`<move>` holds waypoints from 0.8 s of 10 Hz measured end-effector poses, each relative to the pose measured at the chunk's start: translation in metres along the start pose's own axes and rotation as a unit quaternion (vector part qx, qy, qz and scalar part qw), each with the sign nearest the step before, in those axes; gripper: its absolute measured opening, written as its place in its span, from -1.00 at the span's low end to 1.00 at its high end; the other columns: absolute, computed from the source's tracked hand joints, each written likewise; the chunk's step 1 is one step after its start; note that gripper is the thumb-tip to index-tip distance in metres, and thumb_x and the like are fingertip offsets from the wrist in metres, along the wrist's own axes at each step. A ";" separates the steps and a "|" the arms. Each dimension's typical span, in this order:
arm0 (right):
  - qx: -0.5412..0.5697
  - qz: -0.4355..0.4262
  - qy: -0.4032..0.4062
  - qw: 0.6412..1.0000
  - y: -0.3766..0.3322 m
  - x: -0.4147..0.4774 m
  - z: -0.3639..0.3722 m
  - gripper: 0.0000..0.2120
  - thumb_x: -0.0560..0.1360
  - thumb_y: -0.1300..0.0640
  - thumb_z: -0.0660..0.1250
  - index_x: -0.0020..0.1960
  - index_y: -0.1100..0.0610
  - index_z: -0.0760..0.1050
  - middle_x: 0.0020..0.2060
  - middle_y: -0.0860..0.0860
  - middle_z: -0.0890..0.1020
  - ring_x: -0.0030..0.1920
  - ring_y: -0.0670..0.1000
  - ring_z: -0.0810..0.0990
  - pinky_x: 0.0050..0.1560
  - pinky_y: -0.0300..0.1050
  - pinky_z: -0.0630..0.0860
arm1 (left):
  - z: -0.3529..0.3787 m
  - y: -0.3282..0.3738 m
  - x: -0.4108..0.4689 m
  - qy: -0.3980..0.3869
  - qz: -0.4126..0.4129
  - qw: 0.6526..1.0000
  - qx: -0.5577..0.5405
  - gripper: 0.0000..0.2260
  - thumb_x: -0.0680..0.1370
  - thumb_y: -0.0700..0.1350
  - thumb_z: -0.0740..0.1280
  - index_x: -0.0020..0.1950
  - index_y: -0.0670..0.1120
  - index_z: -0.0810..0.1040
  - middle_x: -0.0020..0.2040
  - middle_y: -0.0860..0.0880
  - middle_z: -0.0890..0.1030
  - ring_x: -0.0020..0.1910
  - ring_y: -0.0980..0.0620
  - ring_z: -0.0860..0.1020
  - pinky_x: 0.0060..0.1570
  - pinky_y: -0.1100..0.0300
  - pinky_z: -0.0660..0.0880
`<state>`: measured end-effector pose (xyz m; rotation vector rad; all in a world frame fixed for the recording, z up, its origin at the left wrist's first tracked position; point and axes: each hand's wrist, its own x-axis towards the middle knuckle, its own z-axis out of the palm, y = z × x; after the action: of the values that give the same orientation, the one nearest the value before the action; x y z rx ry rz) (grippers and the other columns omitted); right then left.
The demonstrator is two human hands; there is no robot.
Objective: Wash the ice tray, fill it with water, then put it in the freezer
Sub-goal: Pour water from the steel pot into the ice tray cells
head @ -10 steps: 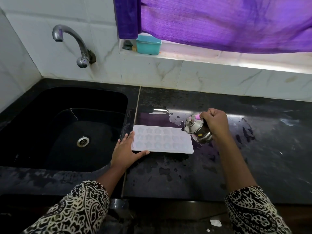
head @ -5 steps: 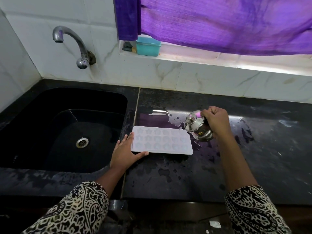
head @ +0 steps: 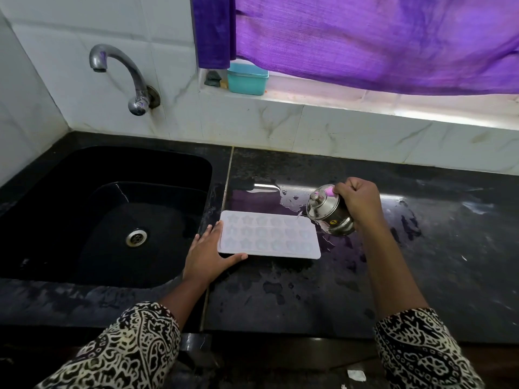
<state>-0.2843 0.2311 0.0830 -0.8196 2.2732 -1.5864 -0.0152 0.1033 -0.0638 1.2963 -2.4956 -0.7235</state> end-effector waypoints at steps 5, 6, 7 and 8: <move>0.058 0.039 0.010 0.997 0.003 -0.003 0.000 -0.64 0.38 0.29 0.36 -0.46 0.07 0.26 -0.59 -0.09 0.31 -0.46 -0.06 0.26 -0.37 -0.16 0.29 | -0.001 0.001 -0.001 0.004 0.002 1.000 0.001 0.18 0.11 0.64 0.02 0.58 -0.02 0.03 0.56 0.01 0.17 0.55 0.10 0.04 0.49 0.11 -0.08; 0.141 0.083 0.029 0.986 0.005 -0.005 0.000 -0.65 0.39 0.31 0.33 -0.46 0.08 0.26 -0.59 -0.08 0.32 -0.45 -0.06 0.27 -0.37 -0.17 0.29 | -0.003 0.001 -0.001 0.005 -0.001 1.000 0.002 0.14 0.14 0.60 0.04 0.58 -0.02 0.02 0.56 0.01 0.17 0.55 0.11 0.03 0.49 0.11 -0.09; 0.213 0.120 0.044 0.969 0.008 -0.009 0.000 -0.71 0.41 0.33 0.30 -0.41 0.10 0.32 -0.58 -0.10 0.40 -0.43 -0.08 0.35 -0.39 -0.24 0.34 | -0.003 0.002 -0.001 0.008 0.001 1.000 0.001 0.13 0.15 0.60 0.04 0.58 -0.02 0.03 0.56 0.01 0.17 0.55 0.10 0.04 0.50 0.11 -0.08; 0.264 0.139 0.062 0.952 0.012 -0.013 0.001 -0.75 0.44 0.33 0.28 -0.37 0.11 0.40 -0.59 -0.13 0.47 -0.48 -0.15 0.42 -0.42 -0.29 0.39 | -0.003 0.003 -0.001 0.009 -0.002 1.000 -0.002 0.14 0.15 0.60 0.04 0.58 -0.02 0.03 0.56 0.01 0.17 0.55 0.10 0.04 0.50 0.11 -0.08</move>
<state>-0.2772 0.2406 0.0702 -0.2561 1.7868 -2.0024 -0.0154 0.1051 -0.0597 1.3018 -2.4766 -0.7132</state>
